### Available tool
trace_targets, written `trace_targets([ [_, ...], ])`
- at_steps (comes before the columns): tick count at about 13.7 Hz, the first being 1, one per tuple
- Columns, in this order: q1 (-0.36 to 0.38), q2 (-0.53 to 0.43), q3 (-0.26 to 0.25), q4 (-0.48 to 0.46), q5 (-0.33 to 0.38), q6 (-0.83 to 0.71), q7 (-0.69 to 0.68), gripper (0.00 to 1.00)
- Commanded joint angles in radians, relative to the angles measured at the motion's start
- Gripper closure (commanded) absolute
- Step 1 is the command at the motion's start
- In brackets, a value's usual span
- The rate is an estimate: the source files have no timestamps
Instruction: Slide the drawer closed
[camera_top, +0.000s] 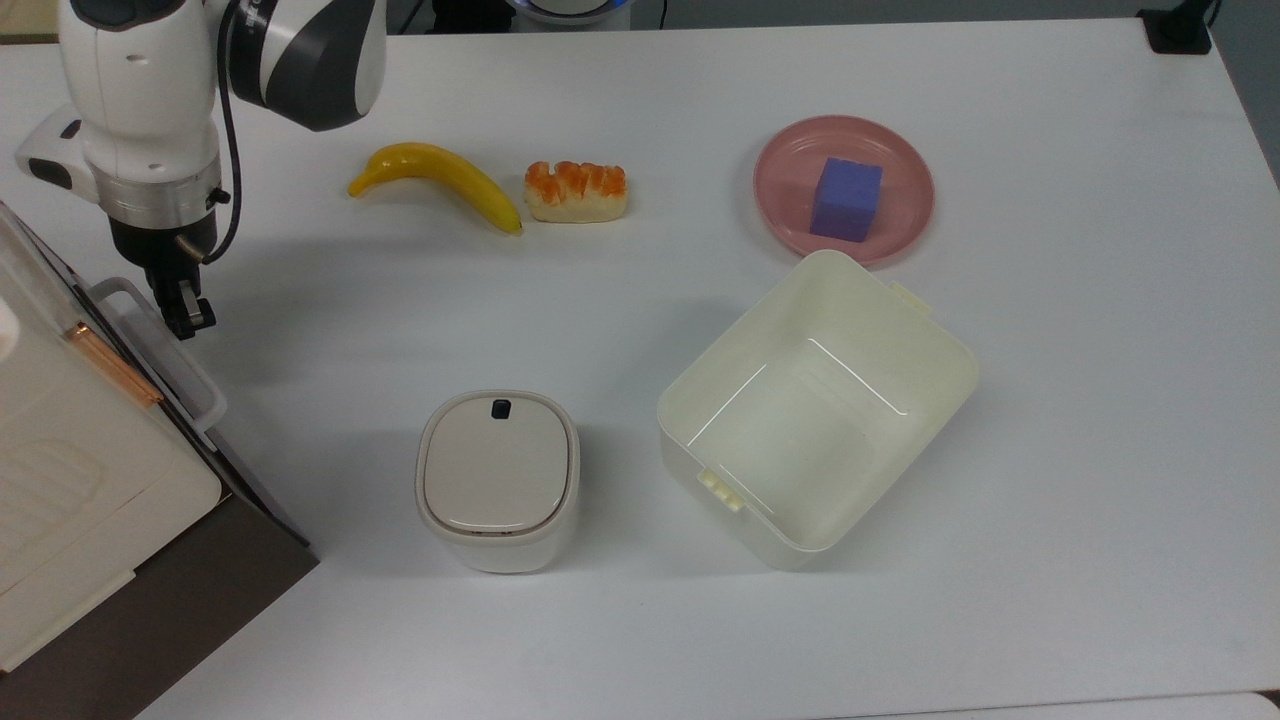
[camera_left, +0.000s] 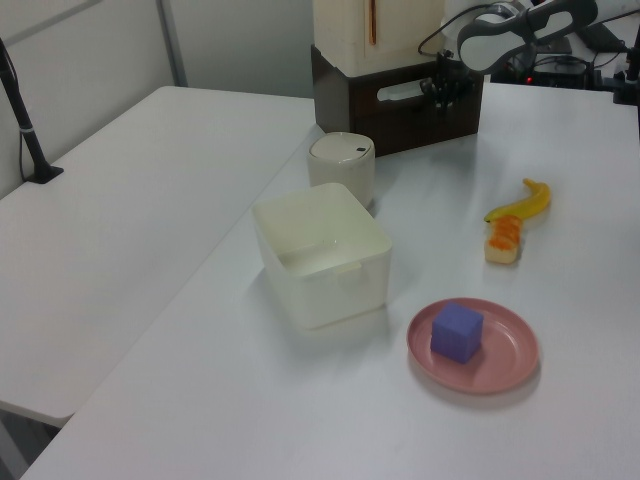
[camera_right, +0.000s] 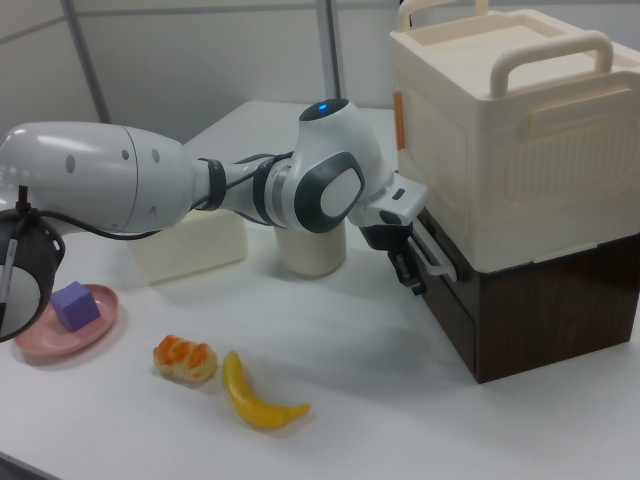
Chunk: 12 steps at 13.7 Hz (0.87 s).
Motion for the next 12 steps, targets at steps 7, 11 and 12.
trace_targets([
  [7,0.022,-0.173,0.063,0.014,-0.008,-0.313,-0.159,1.0],
  [11,0.024,-0.297,0.161,0.016,0.07,-0.592,-0.294,1.0],
  [12,0.024,-0.316,0.176,0.017,0.091,-0.636,-0.325,1.0],
])
